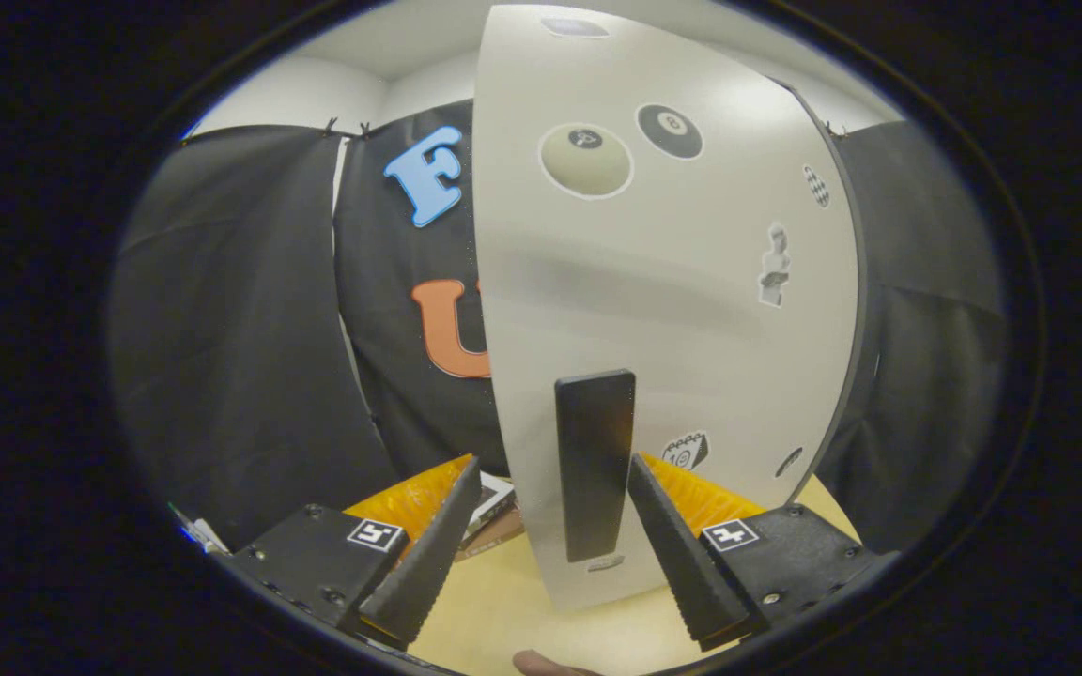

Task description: Open the shoe cabinet door, grab the shoes and put them into the shoe cabinet, then close the shoe cabinet door.

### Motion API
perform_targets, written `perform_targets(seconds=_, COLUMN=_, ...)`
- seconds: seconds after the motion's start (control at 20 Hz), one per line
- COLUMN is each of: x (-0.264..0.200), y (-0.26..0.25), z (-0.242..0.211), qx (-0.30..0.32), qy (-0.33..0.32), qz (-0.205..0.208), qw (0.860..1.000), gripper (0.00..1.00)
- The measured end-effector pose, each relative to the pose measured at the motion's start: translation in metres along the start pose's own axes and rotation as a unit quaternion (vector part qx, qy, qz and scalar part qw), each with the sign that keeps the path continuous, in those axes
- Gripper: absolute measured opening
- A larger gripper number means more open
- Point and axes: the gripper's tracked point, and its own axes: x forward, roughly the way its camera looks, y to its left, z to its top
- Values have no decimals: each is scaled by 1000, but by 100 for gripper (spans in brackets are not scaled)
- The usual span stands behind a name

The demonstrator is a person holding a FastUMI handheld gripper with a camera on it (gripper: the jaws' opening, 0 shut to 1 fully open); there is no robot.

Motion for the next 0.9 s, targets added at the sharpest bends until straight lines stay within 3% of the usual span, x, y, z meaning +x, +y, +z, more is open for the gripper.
perform_targets(seconds=0.25, x=-39, y=-17, z=0, qx=3, qy=-6, qz=-14, qw=1000, gripper=100)
perform_targets(seconds=0.9, x=-208, y=-74, z=19, qx=11, qy=-61, qz=-57, qw=996, gripper=100)
